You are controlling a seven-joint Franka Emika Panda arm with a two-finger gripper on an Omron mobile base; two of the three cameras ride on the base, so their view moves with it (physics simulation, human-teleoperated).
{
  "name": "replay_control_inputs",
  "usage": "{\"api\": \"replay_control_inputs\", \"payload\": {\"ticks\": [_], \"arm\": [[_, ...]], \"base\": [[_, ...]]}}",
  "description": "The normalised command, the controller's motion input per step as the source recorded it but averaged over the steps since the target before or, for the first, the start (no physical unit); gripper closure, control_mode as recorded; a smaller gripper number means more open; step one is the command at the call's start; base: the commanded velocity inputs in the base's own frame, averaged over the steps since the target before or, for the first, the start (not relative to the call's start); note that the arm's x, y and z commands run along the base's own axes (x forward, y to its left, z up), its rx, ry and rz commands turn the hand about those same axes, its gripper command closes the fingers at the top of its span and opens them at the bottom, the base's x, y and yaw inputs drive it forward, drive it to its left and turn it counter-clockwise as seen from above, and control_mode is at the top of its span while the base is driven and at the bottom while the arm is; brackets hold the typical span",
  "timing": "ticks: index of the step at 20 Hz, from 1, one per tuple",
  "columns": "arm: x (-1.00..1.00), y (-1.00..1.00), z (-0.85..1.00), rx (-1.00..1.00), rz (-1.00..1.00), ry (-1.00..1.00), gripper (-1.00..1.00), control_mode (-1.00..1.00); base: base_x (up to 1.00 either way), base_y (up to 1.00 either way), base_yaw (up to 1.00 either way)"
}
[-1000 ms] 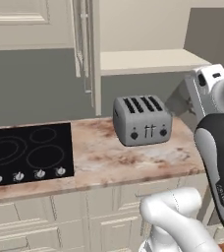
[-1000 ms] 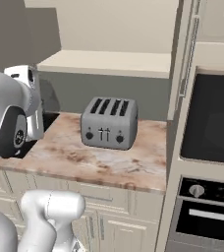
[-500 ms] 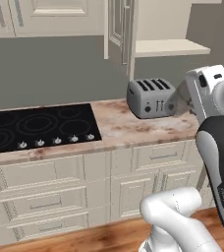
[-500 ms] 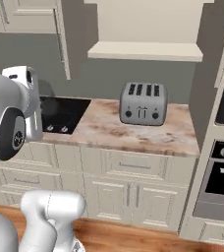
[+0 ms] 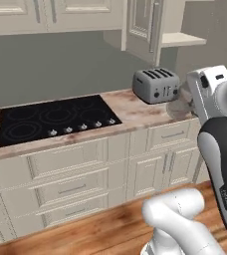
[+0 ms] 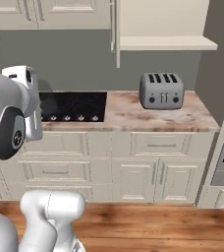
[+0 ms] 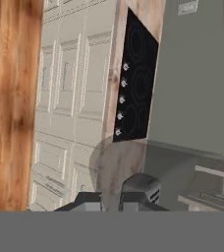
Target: There is a bowl on the dining counter. Grab a lemon wedge from the fridge and place it in the bowl. Then get the liquor bottle and glass cup from the cabinet and place them next to the bowl.
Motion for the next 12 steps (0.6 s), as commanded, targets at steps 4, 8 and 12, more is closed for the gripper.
{"api": "replay_control_inputs", "payload": {"ticks": [4, 8, 12], "arm": [[0.0, 0.0, 0.0, 0.0, 0.0, 0.0, 1.0, 1.0], [0.0, 0.0, 0.0, 0.0, 0.0, 0.0, 1.0, 1.0], [0.0, 0.0, 0.0, 0.0, 0.0, 0.0, 1.0, 1.0]], "base": [[-0.81, 0.78, -0.28], [-0.97, 0.61, -0.2], [-1.0, 0.44, -0.12]]}}
